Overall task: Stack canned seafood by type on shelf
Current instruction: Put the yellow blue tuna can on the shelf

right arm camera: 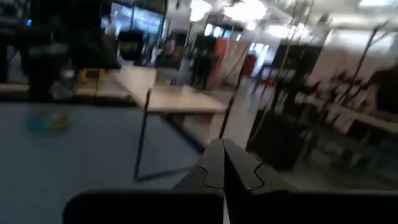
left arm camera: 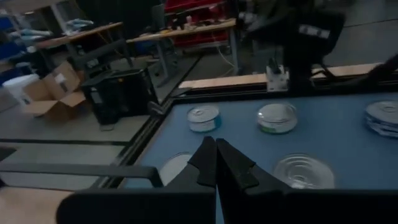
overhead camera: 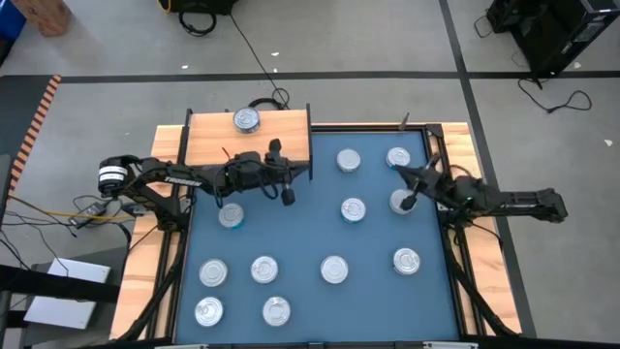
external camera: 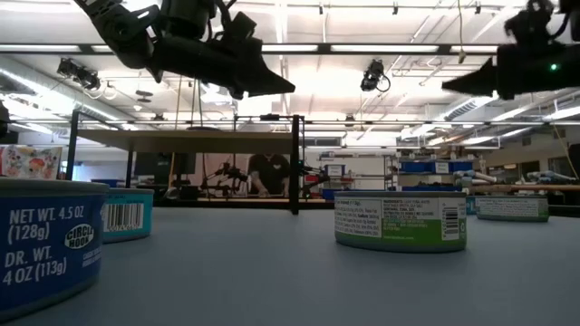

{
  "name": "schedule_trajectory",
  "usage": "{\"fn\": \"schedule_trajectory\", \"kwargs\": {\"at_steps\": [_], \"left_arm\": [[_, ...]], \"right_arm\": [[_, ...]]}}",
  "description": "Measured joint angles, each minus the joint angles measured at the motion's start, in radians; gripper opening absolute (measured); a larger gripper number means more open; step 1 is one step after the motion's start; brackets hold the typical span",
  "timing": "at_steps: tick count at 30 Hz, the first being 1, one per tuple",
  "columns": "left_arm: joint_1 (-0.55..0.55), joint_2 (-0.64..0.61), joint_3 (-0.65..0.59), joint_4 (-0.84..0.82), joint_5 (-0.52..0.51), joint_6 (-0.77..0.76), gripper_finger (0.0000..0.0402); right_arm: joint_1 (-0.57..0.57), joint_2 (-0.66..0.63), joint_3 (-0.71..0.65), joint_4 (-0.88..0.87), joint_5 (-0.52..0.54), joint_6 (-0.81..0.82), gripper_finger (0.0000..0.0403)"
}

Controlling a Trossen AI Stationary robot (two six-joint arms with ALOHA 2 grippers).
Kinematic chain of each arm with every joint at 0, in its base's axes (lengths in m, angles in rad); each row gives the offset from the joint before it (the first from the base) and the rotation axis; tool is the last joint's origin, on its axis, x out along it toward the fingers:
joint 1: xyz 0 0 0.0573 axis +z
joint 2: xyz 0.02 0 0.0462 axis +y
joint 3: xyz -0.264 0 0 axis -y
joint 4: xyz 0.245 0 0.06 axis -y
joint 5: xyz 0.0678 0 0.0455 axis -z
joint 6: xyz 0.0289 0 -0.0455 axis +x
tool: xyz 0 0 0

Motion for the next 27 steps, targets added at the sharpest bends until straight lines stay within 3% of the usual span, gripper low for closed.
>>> {"fn": "schedule_trajectory", "kwargs": {"at_steps": [9,15,20,27], "left_arm": [[-0.024,0.001,0.000,-0.002,0.096,-0.037,0.0002],[-0.023,0.002,0.000,0.047,0.269,-0.020,0.0001],[0.008,0.002,0.000,0.061,0.372,-0.018,0.0001],[0.032,0.002,0.000,0.065,0.429,-0.042,0.0001]], "right_arm": [[-0.034,0.161,0.060,0.051,0.006,0.151,0.0002],[-0.048,0.359,0.181,-0.011,0.005,0.175,0.0002],[-0.088,0.556,0.341,-0.186,0.004,0.279,0.0002],[-0.230,0.799,0.629,-0.603,-0.073,0.415,0.0008]]}}
